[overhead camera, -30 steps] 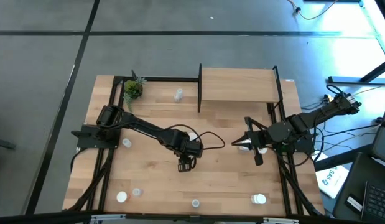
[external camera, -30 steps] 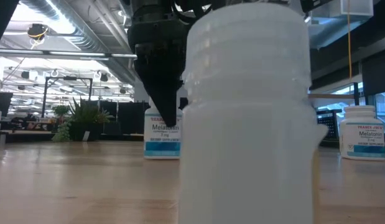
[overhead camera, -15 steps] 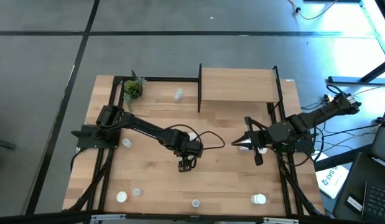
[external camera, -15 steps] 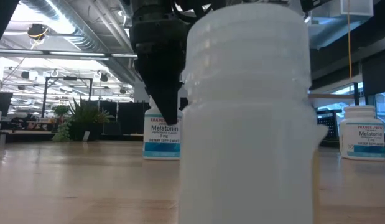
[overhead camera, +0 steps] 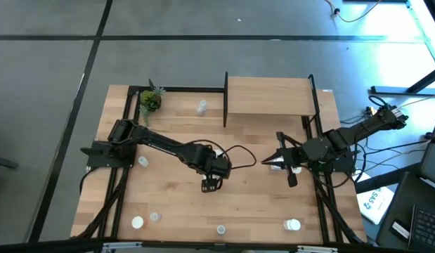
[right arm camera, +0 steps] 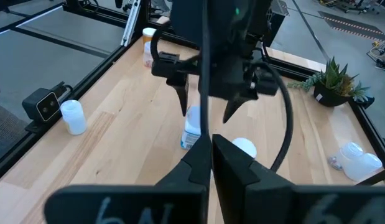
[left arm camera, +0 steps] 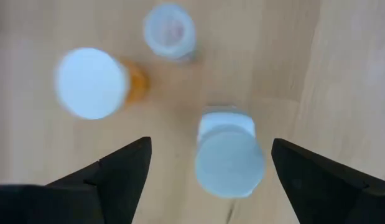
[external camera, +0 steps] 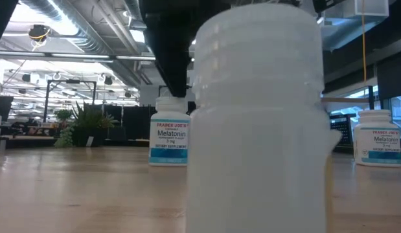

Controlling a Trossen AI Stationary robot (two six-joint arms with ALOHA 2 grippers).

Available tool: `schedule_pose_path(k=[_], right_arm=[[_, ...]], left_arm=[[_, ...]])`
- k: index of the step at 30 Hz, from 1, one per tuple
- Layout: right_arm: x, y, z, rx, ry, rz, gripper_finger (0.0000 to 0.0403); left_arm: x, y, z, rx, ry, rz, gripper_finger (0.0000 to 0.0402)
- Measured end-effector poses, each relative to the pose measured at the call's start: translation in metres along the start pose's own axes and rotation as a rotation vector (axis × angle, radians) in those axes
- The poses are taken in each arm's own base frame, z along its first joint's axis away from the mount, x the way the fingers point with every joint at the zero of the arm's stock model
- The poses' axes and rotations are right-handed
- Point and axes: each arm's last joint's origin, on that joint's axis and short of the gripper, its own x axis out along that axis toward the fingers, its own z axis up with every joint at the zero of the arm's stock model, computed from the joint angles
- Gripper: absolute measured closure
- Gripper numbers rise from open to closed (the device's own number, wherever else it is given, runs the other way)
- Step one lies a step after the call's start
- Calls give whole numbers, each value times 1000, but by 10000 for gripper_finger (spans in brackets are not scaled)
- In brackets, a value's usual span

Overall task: Pick and place medicine bottles onto shelf by color
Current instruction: Put the left white pill bottle on the shelf

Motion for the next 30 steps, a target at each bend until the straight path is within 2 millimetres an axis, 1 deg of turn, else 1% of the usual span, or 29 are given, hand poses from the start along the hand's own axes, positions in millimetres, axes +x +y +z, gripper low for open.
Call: schedule_pose_path(k=[7, 10, 11, 14, 20, 26, 30], right_arm=[[0, 0, 0, 0, 0, 0, 384], [0, 0, 0, 1, -2, 0, 384], [0, 0, 0, 1, -2, 0, 384], [0, 0, 1, 2, -6, -1, 384], [0, 0, 1, 1, -4, 0, 384], [0, 0, 2, 5, -15, -1, 384], [0, 0, 2, 5, -15, -1, 384]], left_arm=[[-31, -20, 0, 44, -78, -11, 75], [-49, -24, -10, 31, -87, 6, 75], [-57, -24, -10, 16, -119, 1, 75], [-76, -28, -22, -12, -147, 27, 75], [-115, -42, -48, -53, -246, 16, 75], [-142, -59, -73, -89, -343, 13, 75], [-154, -65, -88, -114, -396, 32, 75]])
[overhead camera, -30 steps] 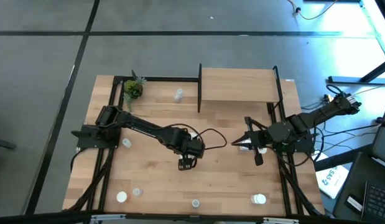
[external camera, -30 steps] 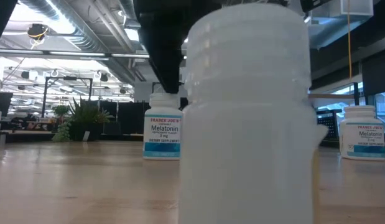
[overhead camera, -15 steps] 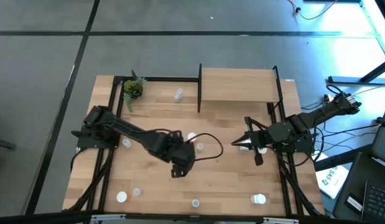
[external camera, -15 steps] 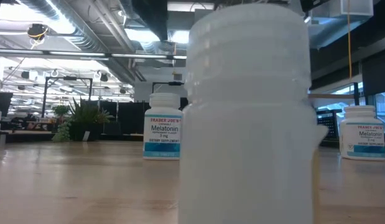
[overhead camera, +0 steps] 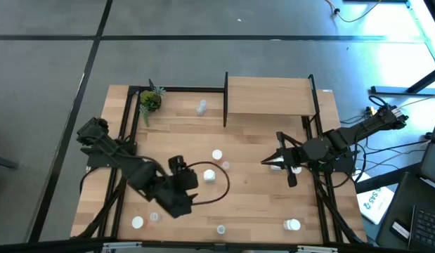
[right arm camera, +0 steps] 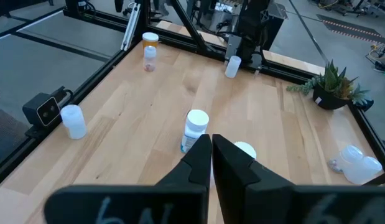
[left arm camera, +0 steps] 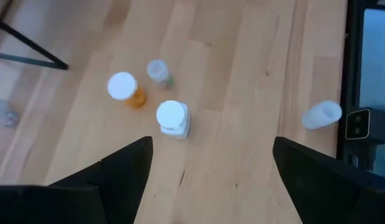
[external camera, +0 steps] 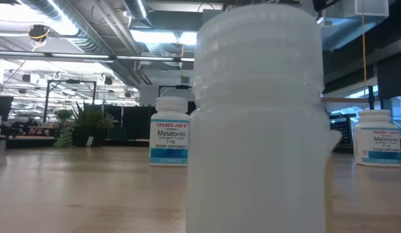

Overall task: Pick and place medicine bottles onto shelf by color
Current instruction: Put the left white pill bottle on the shelf

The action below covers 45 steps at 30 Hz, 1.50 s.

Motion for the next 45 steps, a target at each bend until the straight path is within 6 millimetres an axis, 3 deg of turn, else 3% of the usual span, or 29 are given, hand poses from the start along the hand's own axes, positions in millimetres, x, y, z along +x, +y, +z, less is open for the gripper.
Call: schedule_pose_path(k=[10, 15, 30, 37, 45], right_arm=[[0, 1, 2, 131, -18, 51, 384], [0, 1, 2, 110, -20, 51, 378], [7, -2, 4, 41, -30, -133, 209], [10, -2, 6, -36, -40, -142, 201], [37, 3, 18, -78, 23, -183, 201]], left_arm=[[-12, -6, -12, -44, -22, 23, 75], [-12, -5, -12, -58, -21, 29, 75], [-14, -2, -20, -81, -1, 92, 75], [-24, -7, -31, -84, -46, 126, 75], [-39, -13, -48, -91, -95, 148, 75]])
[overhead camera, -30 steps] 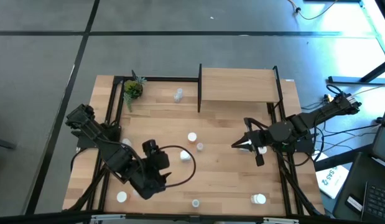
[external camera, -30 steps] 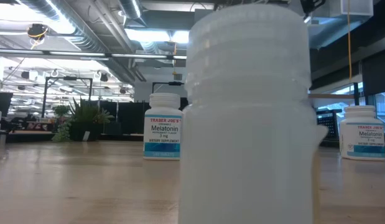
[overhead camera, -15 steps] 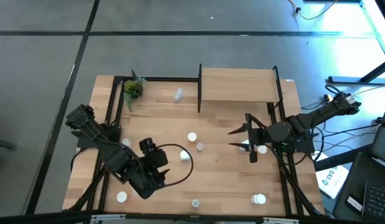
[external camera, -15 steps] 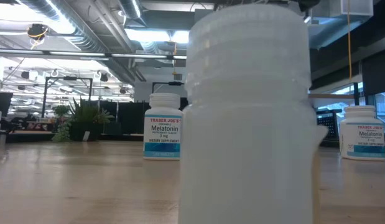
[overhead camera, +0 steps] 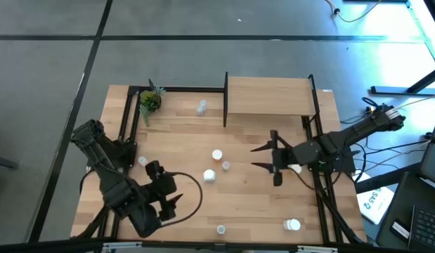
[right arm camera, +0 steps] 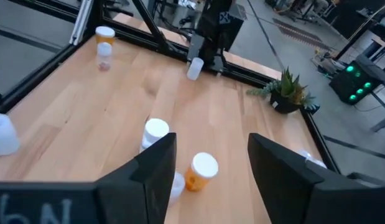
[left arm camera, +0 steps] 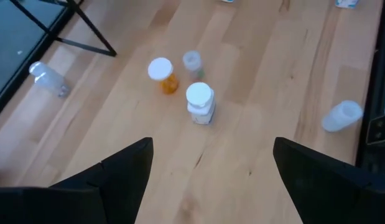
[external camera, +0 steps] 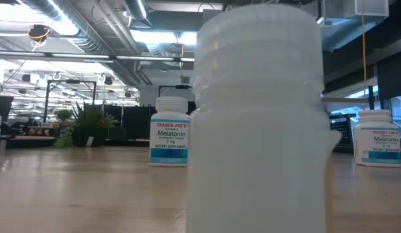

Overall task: Pick and place medicine bottles onto shelf by color
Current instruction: Put the left white pill bottle on the shelf

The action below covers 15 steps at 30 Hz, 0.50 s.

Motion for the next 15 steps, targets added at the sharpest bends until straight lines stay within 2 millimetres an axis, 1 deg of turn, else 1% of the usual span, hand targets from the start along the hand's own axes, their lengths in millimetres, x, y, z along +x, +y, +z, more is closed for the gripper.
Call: schedule_pose_path(k=[8, 15], right_arm=[[42, 17, 25, -81, 157, 46, 201], [78, 35, 48, -90, 188, 181, 201]], left_arm=[[-19, -6, -17, 21, -74, -25, 75], [-32, -10, -29, 64, -88, -65, 75]])
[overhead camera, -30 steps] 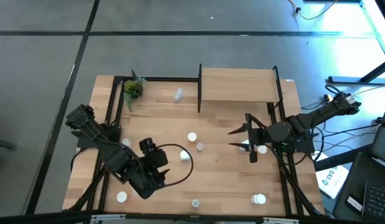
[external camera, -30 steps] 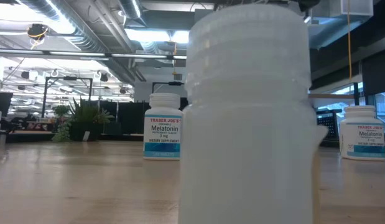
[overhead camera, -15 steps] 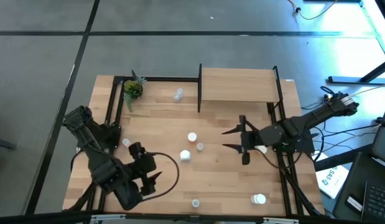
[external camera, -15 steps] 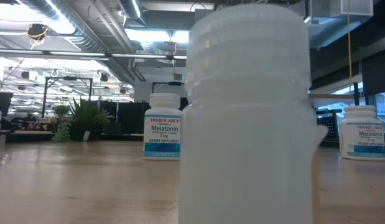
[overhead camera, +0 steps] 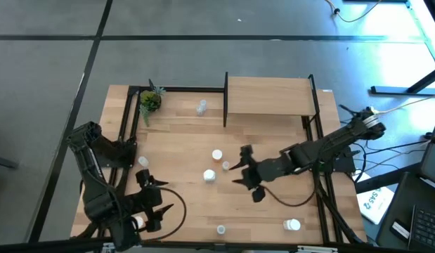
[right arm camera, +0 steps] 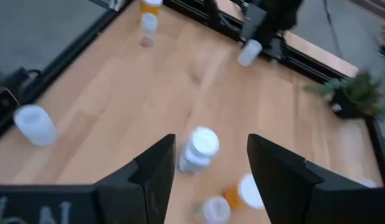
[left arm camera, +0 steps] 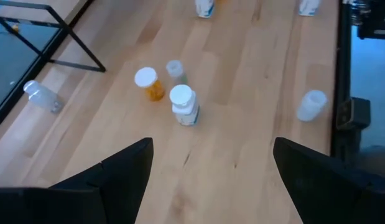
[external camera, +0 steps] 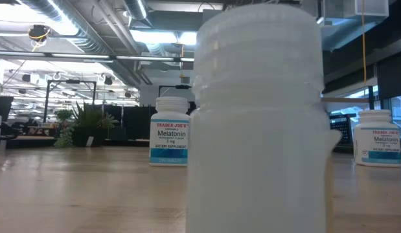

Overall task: Pick and place medicine bottles onto shelf by color
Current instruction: Put the left white pill bottle on the shelf

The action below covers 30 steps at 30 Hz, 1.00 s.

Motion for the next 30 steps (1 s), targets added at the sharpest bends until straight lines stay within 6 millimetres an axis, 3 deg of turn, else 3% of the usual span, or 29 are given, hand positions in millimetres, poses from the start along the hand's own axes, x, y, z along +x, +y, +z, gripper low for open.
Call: schedule_pose_path(k=[10, 23, 30], right_arm=[[25, 4, 22, 51, 26, 5, 201], [31, 2, 22, 22, 35, 20, 202], [31, 2, 22, 35, 33, 34, 248]], left_arm=[[-11, -3, -10, 55, -1, -26, 75], [-17, -4, -14, 61, -2, -46, 75], [-17, -4, -14, 61, 2, -48, 75]])
